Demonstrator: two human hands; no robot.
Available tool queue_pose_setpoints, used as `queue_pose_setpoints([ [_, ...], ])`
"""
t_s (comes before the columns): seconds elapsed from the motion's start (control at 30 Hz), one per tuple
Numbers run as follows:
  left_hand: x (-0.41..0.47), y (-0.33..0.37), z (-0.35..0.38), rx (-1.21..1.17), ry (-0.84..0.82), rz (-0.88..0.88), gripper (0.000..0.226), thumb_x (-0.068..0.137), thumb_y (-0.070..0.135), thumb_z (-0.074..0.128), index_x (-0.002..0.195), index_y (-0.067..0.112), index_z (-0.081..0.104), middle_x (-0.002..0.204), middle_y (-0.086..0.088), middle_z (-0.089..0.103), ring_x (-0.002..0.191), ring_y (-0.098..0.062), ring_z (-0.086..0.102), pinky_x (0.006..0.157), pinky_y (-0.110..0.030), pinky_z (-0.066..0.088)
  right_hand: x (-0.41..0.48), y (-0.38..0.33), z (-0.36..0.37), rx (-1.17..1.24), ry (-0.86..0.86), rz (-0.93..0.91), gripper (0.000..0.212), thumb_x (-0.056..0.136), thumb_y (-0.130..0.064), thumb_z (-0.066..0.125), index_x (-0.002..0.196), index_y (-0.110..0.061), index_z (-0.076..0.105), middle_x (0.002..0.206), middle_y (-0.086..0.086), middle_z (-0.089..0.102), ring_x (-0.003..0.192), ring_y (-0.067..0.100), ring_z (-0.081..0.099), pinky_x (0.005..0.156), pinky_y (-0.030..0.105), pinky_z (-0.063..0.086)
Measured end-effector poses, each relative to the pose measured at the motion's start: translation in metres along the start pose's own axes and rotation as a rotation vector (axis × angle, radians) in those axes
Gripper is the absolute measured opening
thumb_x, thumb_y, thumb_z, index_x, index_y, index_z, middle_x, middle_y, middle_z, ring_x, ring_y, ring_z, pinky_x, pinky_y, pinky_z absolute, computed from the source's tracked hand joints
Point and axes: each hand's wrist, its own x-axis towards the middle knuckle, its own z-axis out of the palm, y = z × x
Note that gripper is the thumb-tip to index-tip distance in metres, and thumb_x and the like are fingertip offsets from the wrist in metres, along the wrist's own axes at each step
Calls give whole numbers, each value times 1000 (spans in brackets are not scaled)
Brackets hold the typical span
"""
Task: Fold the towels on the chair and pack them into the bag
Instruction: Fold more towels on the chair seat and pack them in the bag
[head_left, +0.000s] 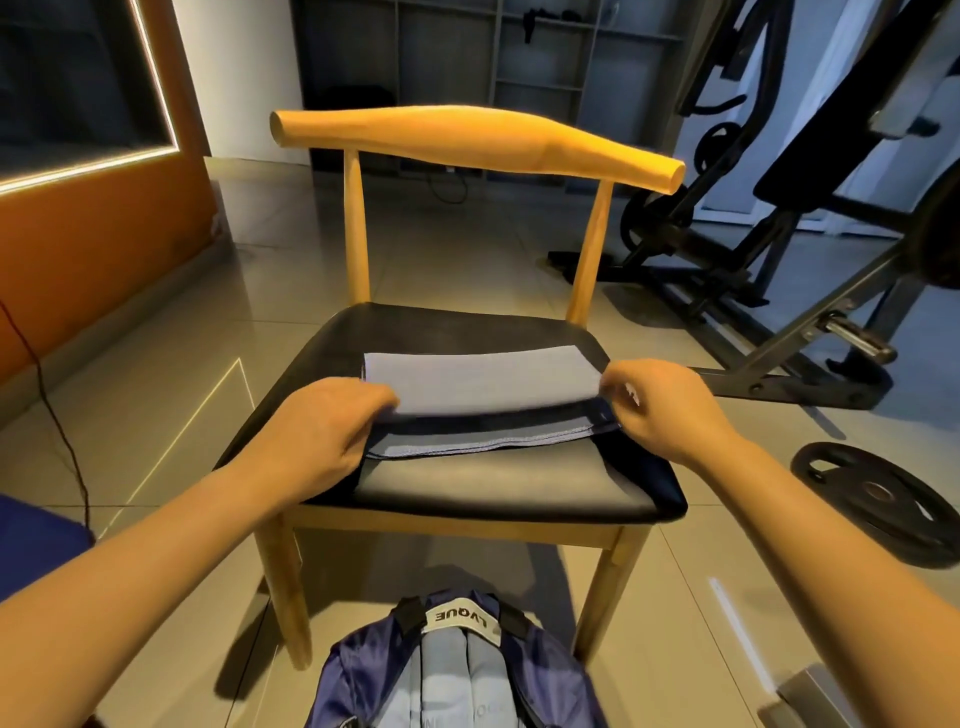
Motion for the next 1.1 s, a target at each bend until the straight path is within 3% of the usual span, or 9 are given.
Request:
queue_pose_setpoints([
  [0.23,-14,-3,3,80,-77,122,23,88,28,76,111,23,78,111,3,76,100,-17,73,89,-34,57,-14,-3,7,-87,-133,-85,10,91,-23,64,95,-25,72,94,-7,66,85,16,60,72,35,57],
  [0.3,-13,0,2,127,-86,151,30,98,40,57,110,23,79,110,2,77,98,-17,74,88,-34,58,-13,-6,6,-120,-140,-90,13,90,-29,61,90,-26,73,94,-8,66,83,14,60,70,35,58],
  [0.43,-12,3,-2,125,-124,166,72,104,59,16,107,26,80,110,7,76,98,-11,72,87,-30,58,-11,-20,10,-110,-99,-91,20,92,-33,58,89,-25,76,95,-9,67,81,11,61,69,33,58],
  [0.53,-10,-3,-7,-193,-90,-133,56,100,65,36,103,31,81,113,15,75,101,-1,67,92,-28,56,-10,-29,12,-77,-159,-37,21,95,-33,58,96,-25,77,97,-6,67,82,11,61,73,29,57],
  [0.63,9,-17,-7,-333,11,-420,19,99,35,62,107,27,77,108,10,73,97,-8,65,91,-43,57,-2,-48,11,10,-82,-18,19,97,-32,60,102,-25,76,102,-6,67,85,12,60,69,20,47],
  [0.73,36,-29,0,-330,-90,-666,41,96,40,67,133,21,63,128,-2,67,115,-23,63,101,-44,52,8,-94,15,140,-57,-91,18,97,-33,61,105,-24,75,105,-6,65,92,16,60,71,27,46],
  [0.8,54,-32,6,-404,-157,-771,49,93,45,70,132,16,64,130,-6,66,118,-27,62,102,-44,50,13,-129,22,211,-70,-149,21,96,-35,61,108,-22,74,108,-2,64,99,21,61,80,37,51],
  [0.93,77,-41,10,-607,-187,-945,31,79,29,87,91,3,77,102,-13,74,91,-23,65,84,-40,54,18,-184,37,203,-70,-248,36,91,-45,68,117,-20,72,111,1,62,104,24,57,81,37,45],
  [1.1,91,-49,8,-629,-263,-963,28,75,11,89,94,-4,75,86,-10,68,76,-21,58,70,-31,49,23,-211,56,121,-82,-263,39,86,-55,70,102,-20,66,100,1,54,96,24,51,72,36,33],
])
